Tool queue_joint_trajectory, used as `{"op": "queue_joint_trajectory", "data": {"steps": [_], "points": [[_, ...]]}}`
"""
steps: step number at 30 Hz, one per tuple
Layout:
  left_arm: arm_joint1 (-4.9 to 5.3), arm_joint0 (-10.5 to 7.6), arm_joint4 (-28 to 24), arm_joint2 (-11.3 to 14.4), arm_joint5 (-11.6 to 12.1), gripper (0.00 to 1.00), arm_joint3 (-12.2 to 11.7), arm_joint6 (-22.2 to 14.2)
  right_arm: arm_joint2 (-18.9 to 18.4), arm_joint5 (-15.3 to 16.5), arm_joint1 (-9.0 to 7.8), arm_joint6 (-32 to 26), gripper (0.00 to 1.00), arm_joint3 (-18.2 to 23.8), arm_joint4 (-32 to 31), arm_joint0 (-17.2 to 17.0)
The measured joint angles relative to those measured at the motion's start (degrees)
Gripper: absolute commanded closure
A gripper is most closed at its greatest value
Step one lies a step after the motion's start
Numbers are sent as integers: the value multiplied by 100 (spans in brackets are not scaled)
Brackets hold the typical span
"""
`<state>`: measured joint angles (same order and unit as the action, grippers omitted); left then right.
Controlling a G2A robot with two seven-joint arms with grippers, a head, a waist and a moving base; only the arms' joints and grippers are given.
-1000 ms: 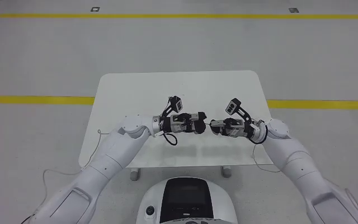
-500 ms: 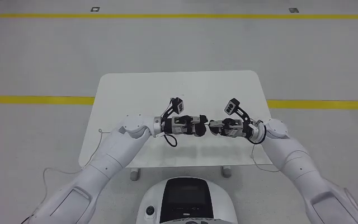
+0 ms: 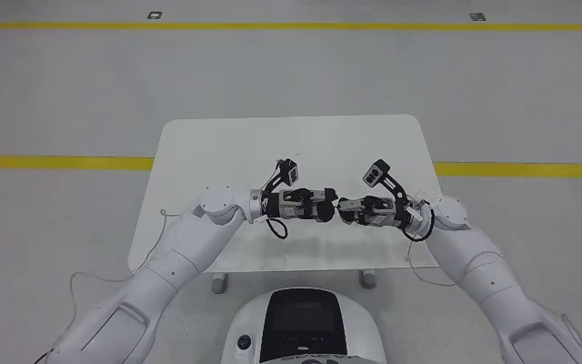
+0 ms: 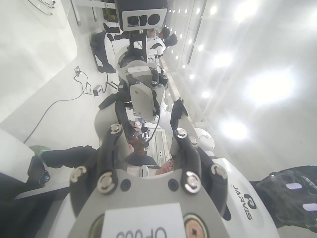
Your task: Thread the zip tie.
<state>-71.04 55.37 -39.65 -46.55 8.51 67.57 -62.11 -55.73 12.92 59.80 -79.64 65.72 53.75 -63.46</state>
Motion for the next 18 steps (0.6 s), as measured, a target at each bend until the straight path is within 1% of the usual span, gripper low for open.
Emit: {"op": "queue_joint_trajectory", "data": {"steps": [3,7,14,18], "points": [[0,-5,-6,6,-4,63,11,-13,11,-29,-35,0,100,43,14,-25],[2,-5,-33,-4,-1,63,-20,-8,4,47,-73,0,100,124,195,-66],[2,-6,-77,-2,0,64,-32,-37,55,68,-167,0,100,291,447,-117],[-5,-14,-86,26,27,66,-24,-92,146,34,-211,0,100,208,383,-70]]}}
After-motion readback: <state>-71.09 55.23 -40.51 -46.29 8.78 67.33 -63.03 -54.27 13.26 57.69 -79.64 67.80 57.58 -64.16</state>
